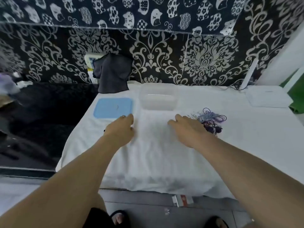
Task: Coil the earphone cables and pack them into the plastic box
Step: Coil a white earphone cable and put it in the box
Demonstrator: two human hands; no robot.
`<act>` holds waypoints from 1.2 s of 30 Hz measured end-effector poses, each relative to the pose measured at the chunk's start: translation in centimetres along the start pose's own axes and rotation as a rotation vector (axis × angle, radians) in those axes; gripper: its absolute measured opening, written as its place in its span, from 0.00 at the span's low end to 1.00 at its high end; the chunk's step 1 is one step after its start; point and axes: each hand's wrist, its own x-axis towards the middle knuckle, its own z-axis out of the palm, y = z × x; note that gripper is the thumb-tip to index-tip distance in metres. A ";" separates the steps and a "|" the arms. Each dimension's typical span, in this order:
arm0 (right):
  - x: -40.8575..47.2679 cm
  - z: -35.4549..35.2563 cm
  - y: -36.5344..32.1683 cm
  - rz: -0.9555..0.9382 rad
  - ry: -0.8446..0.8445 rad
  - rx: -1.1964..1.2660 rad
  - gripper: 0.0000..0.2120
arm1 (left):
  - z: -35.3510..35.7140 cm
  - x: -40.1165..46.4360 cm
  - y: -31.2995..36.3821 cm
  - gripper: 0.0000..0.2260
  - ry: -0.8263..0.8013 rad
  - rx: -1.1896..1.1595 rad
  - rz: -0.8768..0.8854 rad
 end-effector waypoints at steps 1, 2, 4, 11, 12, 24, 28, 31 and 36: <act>-0.3 0.1 0.0 -0.009 -0.054 -0.046 0.25 | 0.1 -0.6 -0.5 0.10 -0.020 0.002 -0.017; -0.6 0.3 0.1 -0.012 -0.076 -0.053 0.25 | 0.4 -0.8 -0.9 0.12 -0.016 -0.021 -0.039; -1.1 1.4 0.3 -0.026 -0.120 -0.068 0.22 | 1.5 -1.5 -1.7 0.14 -0.017 -0.074 -0.069; -0.8 3.7 0.9 0.093 -0.016 0.329 0.15 | 2.8 -2.3 -2.3 0.21 0.017 -0.331 -0.246; -0.5 3.6 0.9 0.113 0.015 0.434 0.16 | 2.7 -2.3 -2.5 0.21 0.047 -0.337 -0.268; 2.8 4.4 -2.7 0.225 0.288 1.092 0.11 | 4.1 0.2 -3.2 0.05 0.176 -0.227 -0.211; 4.3 3.5 -2.3 0.210 0.264 1.013 0.11 | 3.4 1.0 -3.0 0.02 0.186 -0.207 -0.158; 4.8 2.6 -2.3 0.178 0.287 0.933 0.15 | 2.6 1.3 -1.9 0.03 0.210 -0.264 -0.047; 5.2 2.4 -2.0 0.112 0.139 0.737 0.16 | 3.0 1.4 0.6 0.03 0.114 -0.247 0.076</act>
